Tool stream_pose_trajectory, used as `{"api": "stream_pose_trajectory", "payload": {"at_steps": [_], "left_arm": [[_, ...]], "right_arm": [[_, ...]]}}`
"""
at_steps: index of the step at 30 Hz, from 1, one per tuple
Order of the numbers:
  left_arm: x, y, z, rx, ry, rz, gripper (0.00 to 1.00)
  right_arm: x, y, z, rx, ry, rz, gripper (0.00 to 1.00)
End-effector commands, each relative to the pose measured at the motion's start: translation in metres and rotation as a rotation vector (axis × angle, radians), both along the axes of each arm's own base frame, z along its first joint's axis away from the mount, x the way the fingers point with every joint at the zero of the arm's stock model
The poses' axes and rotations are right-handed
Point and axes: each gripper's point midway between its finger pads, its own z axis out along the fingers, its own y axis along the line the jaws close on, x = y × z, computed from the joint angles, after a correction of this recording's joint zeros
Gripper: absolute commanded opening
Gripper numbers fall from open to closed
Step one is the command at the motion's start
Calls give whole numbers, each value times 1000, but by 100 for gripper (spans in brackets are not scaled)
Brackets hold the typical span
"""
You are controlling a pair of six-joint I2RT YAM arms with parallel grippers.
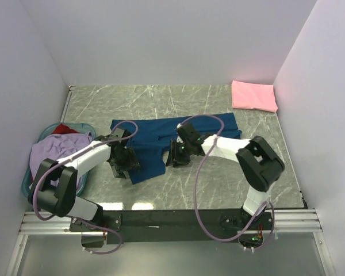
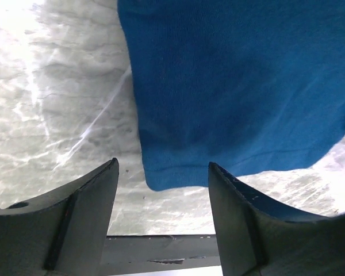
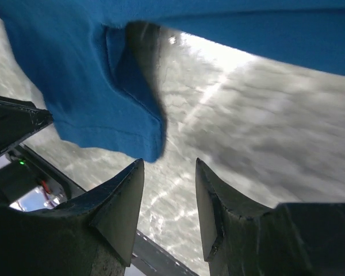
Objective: Fold and stack the t-shirts
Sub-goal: Fold the tshirt
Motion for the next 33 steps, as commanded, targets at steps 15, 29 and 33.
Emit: {"api": "stream_pose_trajectory", "payload": {"at_steps": [15,29,33], "left_arm": [[-8,-12,-25,-18,54,-28,23],[126,8,68,75,-264,20,1],[175,14,83,90,-335,30,1]], "right_arm": [[-5,49,-10,-14,25,103,20],[87,49,56,23,-122,38,0],[130,50,77,64,-182,12,0]]}}
